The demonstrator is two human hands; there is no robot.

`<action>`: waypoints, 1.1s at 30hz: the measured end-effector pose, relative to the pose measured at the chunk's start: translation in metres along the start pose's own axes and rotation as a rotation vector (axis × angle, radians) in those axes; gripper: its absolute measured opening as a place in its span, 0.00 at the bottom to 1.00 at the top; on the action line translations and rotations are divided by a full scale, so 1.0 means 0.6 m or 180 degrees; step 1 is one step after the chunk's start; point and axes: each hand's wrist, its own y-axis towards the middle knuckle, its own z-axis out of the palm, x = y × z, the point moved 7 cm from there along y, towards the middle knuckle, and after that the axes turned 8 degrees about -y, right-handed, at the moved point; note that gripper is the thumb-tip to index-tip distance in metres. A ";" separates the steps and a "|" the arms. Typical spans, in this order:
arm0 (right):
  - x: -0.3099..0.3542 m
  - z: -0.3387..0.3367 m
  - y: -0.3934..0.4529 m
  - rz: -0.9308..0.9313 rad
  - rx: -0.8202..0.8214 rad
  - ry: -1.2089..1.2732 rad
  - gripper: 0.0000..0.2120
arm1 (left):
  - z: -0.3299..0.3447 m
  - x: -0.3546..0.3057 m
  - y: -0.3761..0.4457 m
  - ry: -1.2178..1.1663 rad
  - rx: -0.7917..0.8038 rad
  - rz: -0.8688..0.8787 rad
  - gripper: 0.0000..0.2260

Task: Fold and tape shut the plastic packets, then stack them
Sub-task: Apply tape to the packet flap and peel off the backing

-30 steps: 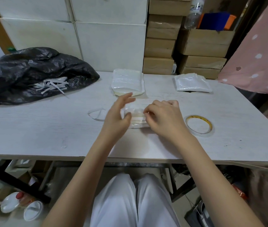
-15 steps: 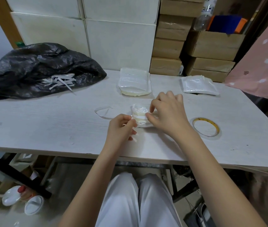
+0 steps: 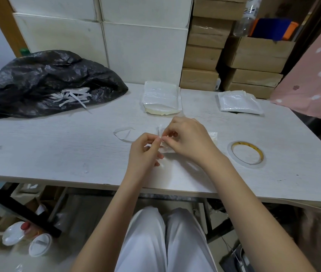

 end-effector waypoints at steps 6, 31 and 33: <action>0.000 -0.002 0.003 -0.0040 0.0060 -0.0141 0.09 | 0.005 -0.009 0.003 0.0514 0.0149 0.0456 0.10; -0.003 0.000 -0.009 0.0163 0.0036 -0.0141 0.13 | 0.005 -0.034 0.005 0.1572 -0.0133 0.0976 0.06; -0.005 0.000 -0.011 0.0154 0.0060 -0.0054 0.13 | 0.005 -0.034 0.009 0.1571 -0.0099 0.0963 0.06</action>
